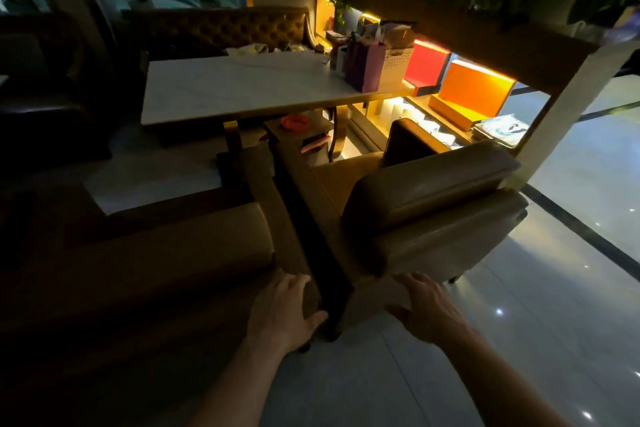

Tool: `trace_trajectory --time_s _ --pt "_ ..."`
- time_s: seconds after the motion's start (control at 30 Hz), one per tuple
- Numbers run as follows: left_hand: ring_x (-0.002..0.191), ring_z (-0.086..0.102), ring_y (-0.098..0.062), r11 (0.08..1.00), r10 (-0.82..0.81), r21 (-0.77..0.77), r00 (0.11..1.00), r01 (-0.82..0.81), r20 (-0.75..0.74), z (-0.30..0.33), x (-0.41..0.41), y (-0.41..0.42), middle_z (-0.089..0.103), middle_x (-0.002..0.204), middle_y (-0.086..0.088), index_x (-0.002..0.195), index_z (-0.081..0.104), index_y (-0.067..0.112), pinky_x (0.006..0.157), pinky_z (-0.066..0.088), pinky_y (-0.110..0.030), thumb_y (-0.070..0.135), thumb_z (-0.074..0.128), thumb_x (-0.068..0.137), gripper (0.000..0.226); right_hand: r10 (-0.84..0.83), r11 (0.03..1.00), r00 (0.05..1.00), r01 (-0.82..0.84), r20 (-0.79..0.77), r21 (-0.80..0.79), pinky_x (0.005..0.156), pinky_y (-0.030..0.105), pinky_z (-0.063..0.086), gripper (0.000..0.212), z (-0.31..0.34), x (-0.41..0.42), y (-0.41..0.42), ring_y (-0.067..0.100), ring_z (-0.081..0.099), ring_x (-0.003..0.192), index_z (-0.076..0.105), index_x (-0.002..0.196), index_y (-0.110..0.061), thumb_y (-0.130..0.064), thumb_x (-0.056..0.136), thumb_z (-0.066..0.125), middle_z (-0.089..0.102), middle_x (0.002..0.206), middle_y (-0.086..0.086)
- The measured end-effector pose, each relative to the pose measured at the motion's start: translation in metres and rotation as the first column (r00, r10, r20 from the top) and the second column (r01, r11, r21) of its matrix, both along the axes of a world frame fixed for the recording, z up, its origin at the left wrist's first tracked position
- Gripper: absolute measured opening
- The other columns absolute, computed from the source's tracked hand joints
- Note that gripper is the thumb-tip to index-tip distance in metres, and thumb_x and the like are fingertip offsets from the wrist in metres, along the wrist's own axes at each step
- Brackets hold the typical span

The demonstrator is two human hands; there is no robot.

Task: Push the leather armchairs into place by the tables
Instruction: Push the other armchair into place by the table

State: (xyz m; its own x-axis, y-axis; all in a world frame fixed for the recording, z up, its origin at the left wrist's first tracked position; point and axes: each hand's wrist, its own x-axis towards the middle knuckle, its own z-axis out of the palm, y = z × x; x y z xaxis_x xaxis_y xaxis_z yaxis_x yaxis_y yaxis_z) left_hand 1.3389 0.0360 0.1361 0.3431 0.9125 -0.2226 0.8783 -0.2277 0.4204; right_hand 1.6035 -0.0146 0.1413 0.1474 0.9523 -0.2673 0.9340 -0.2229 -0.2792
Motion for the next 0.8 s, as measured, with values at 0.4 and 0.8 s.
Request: trace_trajectory --time_s 0.4,0.8 --pt "0.135 0.038 -0.019 0.998 0.049 -0.056 0.992 -0.042 0.119 -0.069 0.194 0.104 0.037 0.149 0.006 0.149 0.029 0.032 0.108 0.036 -0.040 0.065 0.065 0.080 0.085 0.066 0.993 0.996 -0.059 0.065 -0.106 0.101 0.039 0.048 0.080 -0.057 0.187 0.118 0.022 0.049 0.127 0.029 0.150 -0.029 -0.058 0.084 0.063 0.041 0.150 0.004" --pt "0.140 0.024 -0.028 0.975 0.106 -0.176 0.982 -0.133 -0.154 -0.114 0.307 0.158 0.025 0.155 -0.002 0.150 0.022 0.032 0.117 0.022 -0.047 0.051 0.081 0.072 0.100 0.290 0.953 0.946 -0.272 0.143 -0.130 0.115 0.044 0.033 0.103 -0.093 0.325 0.228 0.026 0.021 0.147 0.012 0.153 -0.036 -0.067 0.073 0.068 0.018 0.161 0.001"
